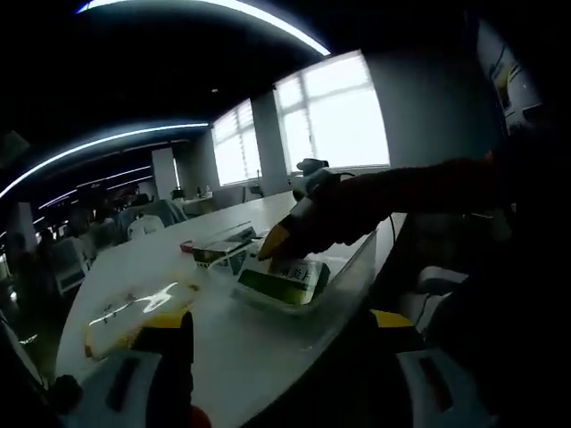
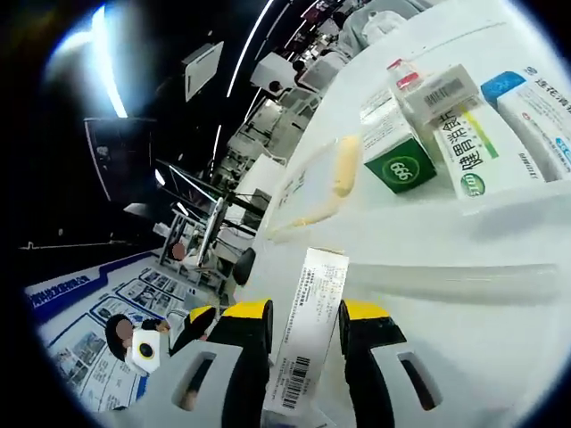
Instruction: Arrange the small medicine boxes into an aligned row inside the storage area until every box is upright, visible, and separated from the surrounding clutter.
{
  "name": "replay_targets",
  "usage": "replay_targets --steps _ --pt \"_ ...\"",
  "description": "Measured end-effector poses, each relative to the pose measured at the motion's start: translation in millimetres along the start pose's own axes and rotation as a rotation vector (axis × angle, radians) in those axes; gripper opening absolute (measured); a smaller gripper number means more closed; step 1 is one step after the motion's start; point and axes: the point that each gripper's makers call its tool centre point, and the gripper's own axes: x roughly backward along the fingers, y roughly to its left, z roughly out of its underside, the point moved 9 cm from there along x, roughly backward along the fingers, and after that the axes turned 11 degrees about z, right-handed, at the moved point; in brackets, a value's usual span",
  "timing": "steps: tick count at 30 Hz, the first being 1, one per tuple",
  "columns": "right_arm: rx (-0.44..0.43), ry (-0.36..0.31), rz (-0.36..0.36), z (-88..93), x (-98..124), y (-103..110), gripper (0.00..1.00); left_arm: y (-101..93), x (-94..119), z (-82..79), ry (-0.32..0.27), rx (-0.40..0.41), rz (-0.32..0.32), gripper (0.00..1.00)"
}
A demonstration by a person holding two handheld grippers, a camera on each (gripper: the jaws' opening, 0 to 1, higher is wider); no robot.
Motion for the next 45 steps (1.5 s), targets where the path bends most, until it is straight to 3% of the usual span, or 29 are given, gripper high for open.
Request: replay_targets --steps 8,18,23,27,32,37,40,42,45 --pt "0.037 0.054 -0.035 3.8 4.2 6.8 0.45 1.5 1.2 1.3 -0.003 0.009 -0.004 0.78" --pt "0.063 0.081 -0.033 -0.7 12.9 0.5 0.46 -0.2 -1.5 1.7 0.005 0.009 0.002 0.78" --pt "0.091 0.112 -0.034 2.0 14.1 -0.5 0.55 -0.4 -0.8 -1.8 -0.018 0.022 0.016 0.78" --pt "0.105 0.101 -0.040 1.2 18.4 -0.6 0.60 1.6 0.4 -2.3 -0.027 0.030 0.012 0.78" --pt "0.162 0.081 -0.053 -1.4 26.8 7.2 0.58 1.4 -0.2 -2.2 -0.024 0.028 0.015 0.78" --pt "0.288 0.002 -0.098 -10.5 34.2 8.4 0.56 -0.1 0.4 -3.2 -0.022 0.022 0.016 0.78" --pt "0.305 0.044 -0.135 -6.8 39.9 9.7 0.54 0.8 1.4 -2.9 -0.022 0.025 0.012 0.78" --pt "0.379 0.062 -0.166 -3.0 43.8 13.0 0.53 1.6 1.6 -2.3 -0.018 0.033 0.016 0.78" --pt "0.541 0.040 -0.118 -2.5 48.0 11.2 0.50 1.9 1.9 -2.2 -0.025 0.042 0.019 0.78"
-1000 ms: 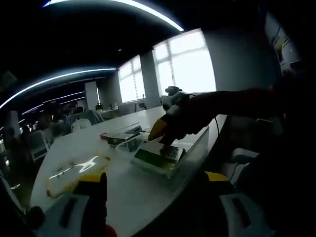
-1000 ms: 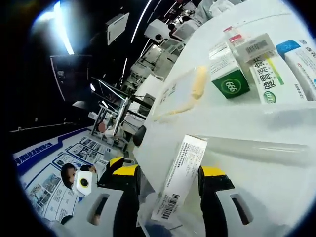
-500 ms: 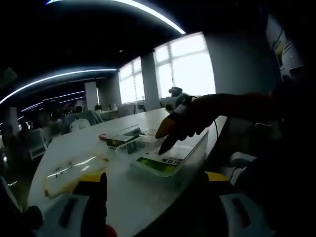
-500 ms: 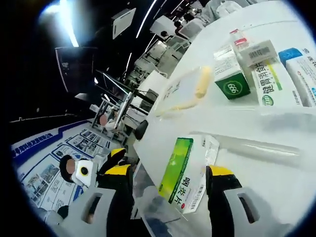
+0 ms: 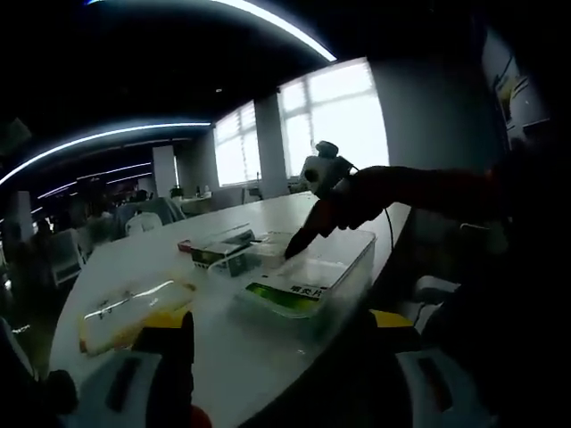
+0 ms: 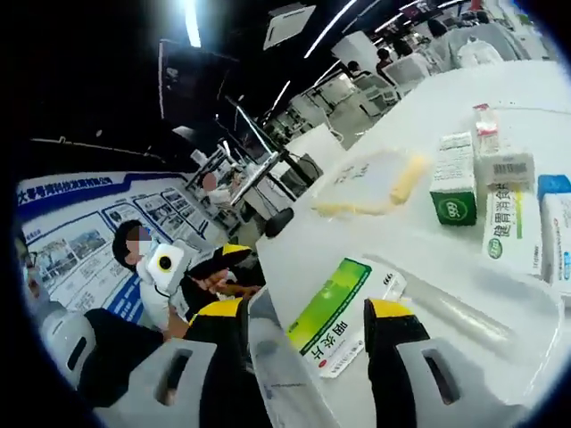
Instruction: Arrange the small medicine boxes into an aligned row inside the storage area until every box is upright, visible, and separated from the surrounding clutter.
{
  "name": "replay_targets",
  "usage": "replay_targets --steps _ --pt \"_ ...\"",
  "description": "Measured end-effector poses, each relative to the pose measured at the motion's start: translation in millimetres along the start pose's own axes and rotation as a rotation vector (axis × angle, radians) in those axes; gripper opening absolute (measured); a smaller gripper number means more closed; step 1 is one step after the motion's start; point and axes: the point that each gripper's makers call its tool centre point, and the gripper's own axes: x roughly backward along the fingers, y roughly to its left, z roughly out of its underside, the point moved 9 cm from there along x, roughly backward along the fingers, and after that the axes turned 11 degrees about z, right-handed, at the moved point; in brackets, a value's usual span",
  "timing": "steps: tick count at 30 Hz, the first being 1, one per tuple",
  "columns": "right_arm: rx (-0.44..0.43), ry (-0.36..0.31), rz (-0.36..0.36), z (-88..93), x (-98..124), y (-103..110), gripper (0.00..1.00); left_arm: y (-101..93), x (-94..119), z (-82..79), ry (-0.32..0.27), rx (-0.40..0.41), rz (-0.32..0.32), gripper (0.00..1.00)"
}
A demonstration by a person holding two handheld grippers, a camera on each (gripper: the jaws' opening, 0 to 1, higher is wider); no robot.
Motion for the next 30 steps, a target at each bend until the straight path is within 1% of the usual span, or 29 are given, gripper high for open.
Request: replay_targets --steps 1,2,3,4,5,6,8,10,12,14,17,19,21,24,25,27,29,30 --pt "0.035 0.016 -0.001 1.2 1.4 0.0 0.49 0.1 0.1 0.1 0.001 0.000 0.000 0.78" --pt "0.056 0.025 -0.026 0.8 2.9 1.1 0.47 0.1 0.0 0.2 0.003 -0.001 -0.001 0.78" --pt "0.086 0.017 -0.053 -0.5 4.3 1.8 0.46 0.2 0.0 0.3 0.004 -0.002 -0.002 0.78" --pt "0.104 0.011 -0.065 -0.8 5.7 2.4 0.46 0.2 0.0 0.5 0.005 -0.001 -0.002 0.78" --pt "0.145 -0.005 -0.064 -3.0 8.3 -1.4 0.46 0.2 -0.2 0.9 0.005 0.001 -0.001 0.78" --pt "0.178 -0.014 -0.053 -2.9 9.8 -3.8 0.46 0.1 -0.3 1.2 0.007 0.000 0.000 0.78" --pt "0.235 -0.011 -0.047 -0.1 11.6 -8.4 0.47 -0.4 -0.6 1.8 0.012 0.002 0.005 0.78" --pt "0.264 -0.010 -0.041 1.4 12.3 -12.1 0.47 -1.6 -1.2 1.3 -0.001 0.017 0.027 0.77" --pt "0.342 -0.021 -0.004 1.7 13.2 -17.8 0.45 -1.8 -1.0 0.9 -0.007 0.019 0.028 0.77" --pt "0.385 -0.014 0.002 1.5 14.4 -18.8 0.44 -1.7 -1.4 1.6 -0.004 0.017 0.023 0.77" --pt "0.492 -0.003 0.024 3.7 11.7 -20.9 0.46 -2.1 -2.9 4.2 0.005 0.020 0.025 0.77" --pt "0.516 0.011 0.019 7.3 10.0 -18.9 0.47 -2.7 -3.7 5.1 0.012 0.019 0.027 0.77" --pt "0.529 0.020 0.019 8.7 9.0 -19.4 0.46 -3.1 -4.0 5.2 0.015 0.019 0.028 0.77" --pt "0.574 0.060 0.048 11.4 7.2 -21.1 0.45 -3.7 -4.5 4.6 0.015 0.017 0.032 0.77" --pt "0.575 0.067 0.046 13.5 6.5 -18.8 0.45 -3.9 -4.6 4.1 0.011 0.017 0.034 0.77" --pt "0.576 0.074 0.040 13.0 7.2 -18.8 0.45 -4.2 -4.7 3.5 0.007 0.019 0.038 0.77" --pt "0.587 0.072 0.037 11.6 6.7 -18.2 0.41 -4.4 -5.0 3.4 0.010 0.015 0.037 0.77" --pt "0.613 0.082 0.040 10.6 5.5 -17.7 0.41 -4.4 -5.1 3.6 0.012 0.015 0.037 0.77"
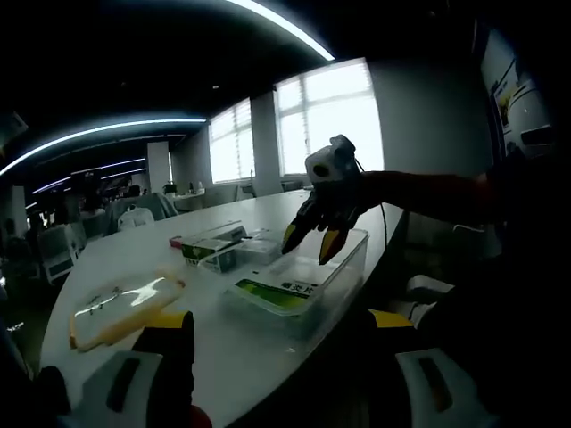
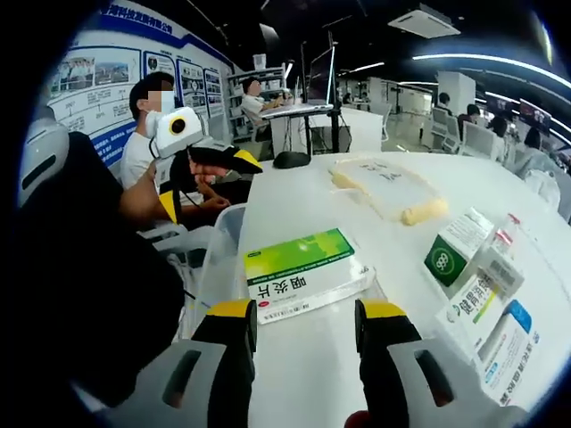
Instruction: Arrange the small medicine boxes into an aligned row inside the storage area until every box is upright, visible, and separated from the surrounding clutter.
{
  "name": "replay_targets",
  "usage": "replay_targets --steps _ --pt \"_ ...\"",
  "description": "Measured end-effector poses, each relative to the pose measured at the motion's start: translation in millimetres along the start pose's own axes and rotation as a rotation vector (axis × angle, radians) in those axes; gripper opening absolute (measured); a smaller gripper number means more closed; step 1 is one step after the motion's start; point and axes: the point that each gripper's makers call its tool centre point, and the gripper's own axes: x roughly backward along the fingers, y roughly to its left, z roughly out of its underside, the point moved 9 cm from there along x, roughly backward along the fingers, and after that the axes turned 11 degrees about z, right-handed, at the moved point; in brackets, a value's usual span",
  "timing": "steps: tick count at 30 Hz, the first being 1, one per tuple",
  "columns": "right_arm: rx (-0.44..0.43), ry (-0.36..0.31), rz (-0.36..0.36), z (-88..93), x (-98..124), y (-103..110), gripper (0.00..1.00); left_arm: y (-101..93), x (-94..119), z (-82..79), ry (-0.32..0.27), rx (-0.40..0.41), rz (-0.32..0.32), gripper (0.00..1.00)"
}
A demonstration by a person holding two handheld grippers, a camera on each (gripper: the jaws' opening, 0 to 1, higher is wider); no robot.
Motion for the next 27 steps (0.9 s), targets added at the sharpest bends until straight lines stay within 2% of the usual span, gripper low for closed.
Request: replay_targets --steps 7,16,27 --pt "0.089 0.094 0.034 4.6 -10.8 -1.8 0.43 -0.2 -0.6 1.7 0.009 -0.002 0.000 0.77" --pt "0.148 0.131 0.030 2.0 -21.9 1.7 0.43 0.0 0.5 3.1 0.014 -0.003 -0.001 0.77" --pt "0.145 0.155 -0.003 2.2 -36.0 5.8 0.44 1.5 4.2 5.8 0.015 0.002 -0.006 0.77"
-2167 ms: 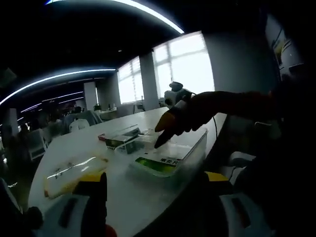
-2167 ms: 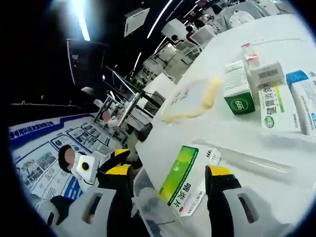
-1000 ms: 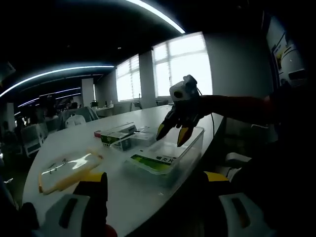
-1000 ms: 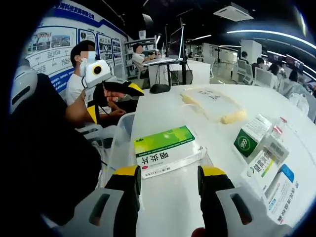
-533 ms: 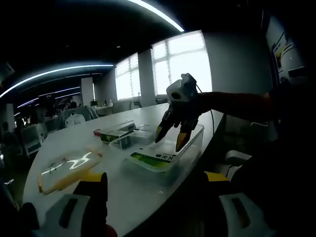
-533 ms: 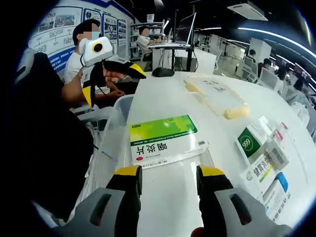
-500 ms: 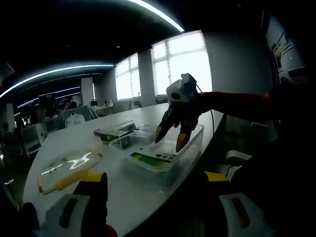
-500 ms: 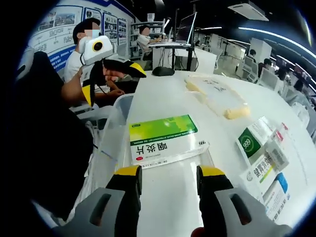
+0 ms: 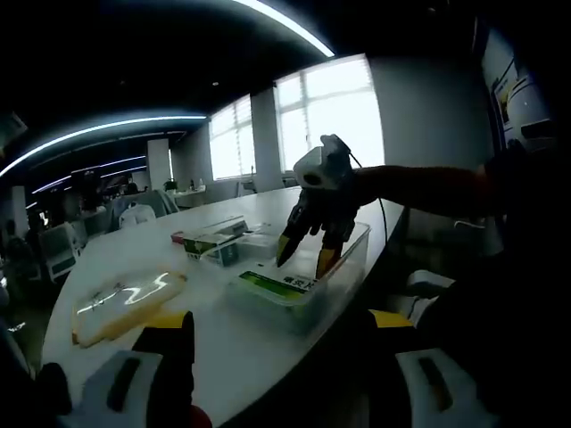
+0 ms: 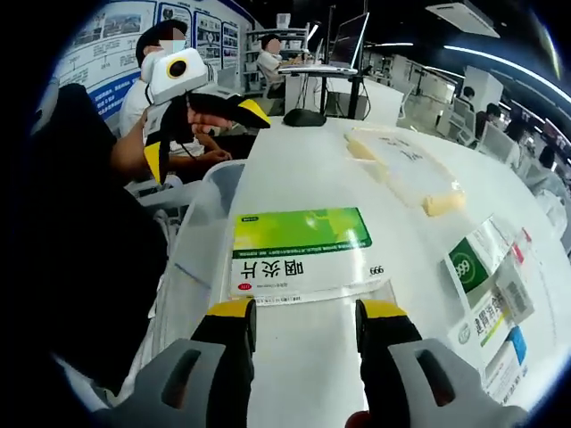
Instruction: Arrange the small medicine boxes into an aligned row inside the storage area until every box is upright, visible, and separated from the surrounding clutter.
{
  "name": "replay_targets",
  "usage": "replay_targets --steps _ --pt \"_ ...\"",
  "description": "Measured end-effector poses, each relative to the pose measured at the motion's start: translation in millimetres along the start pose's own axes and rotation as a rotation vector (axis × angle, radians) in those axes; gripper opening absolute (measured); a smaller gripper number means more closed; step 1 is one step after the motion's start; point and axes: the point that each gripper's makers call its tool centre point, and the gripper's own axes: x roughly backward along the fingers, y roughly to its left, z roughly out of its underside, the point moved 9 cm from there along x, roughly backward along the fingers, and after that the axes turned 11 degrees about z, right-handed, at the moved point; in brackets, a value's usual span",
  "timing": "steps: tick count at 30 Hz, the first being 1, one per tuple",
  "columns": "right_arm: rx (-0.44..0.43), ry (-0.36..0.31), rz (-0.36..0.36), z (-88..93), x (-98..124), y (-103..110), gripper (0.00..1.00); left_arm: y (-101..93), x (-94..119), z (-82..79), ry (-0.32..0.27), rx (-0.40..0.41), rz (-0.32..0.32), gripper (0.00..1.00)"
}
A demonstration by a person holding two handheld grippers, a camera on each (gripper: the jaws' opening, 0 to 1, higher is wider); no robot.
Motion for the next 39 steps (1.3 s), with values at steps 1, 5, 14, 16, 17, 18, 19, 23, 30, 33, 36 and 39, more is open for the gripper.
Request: replay_targets --steps 1,5,14,16,17,18,19,23,30,33,36,39 --pt "0.002 0.001 -0.001 -0.7 -1.5 0.5 0.44 0.2 0.4 0.2 -0.001 0.001 -0.001 0.77" --pt "0.008 -0.001 -0.007 -5.3 -5.9 2.0 0.43 0.6 1.7 1.7 0.000 0.005 -0.003 0.77" --pt "0.033 0.019 -0.034 -16.4 -11.9 2.6 0.44 2.2 2.5 4.3 0.005 0.012 -0.001 0.77" --pt "0.050 0.029 -0.033 -16.6 -13.8 3.3 0.44 2.3 2.4 4.8 0.002 0.015 -0.002 0.77" --pt "0.058 0.036 -0.034 -16.9 -14.7 3.4 0.44 2.5 2.5 5.0 0.002 0.016 -0.003 0.77" --pt "0.061 0.040 -0.034 -16.9 -15.0 3.6 0.44 2.8 2.7 5.2 0.002 0.016 -0.005 0.77" --pt "0.065 0.043 -0.038 -16.5 -15.1 3.5 0.45 3.5 3.2 5.3 0.003 0.018 -0.011 0.77" --pt "0.065 0.044 -0.047 -16.7 -14.9 2.3 0.45 6.0 6.0 4.5 0.000 0.023 -0.017 0.77" --pt "0.049 0.040 -0.041 -16.5 -12.1 0.3 0.45 6.4 6.7 3.3 -0.003 0.023 -0.020 0.77" --pt "0.033 0.029 -0.034 -16.8 -6.9 -1.3 0.45 5.4 4.9 3.5 0.001 0.022 -0.015 0.77" --pt "0.024 0.024 -0.022 -17.6 0.3 -4.4 0.46 4.5 4.3 3.1 0.006 0.019 -0.013 0.77" --pt "0.019 0.016 -0.009 -19.7 10.9 -7.5 0.47 4.6 4.7 2.5 0.004 0.020 -0.013 0.77"
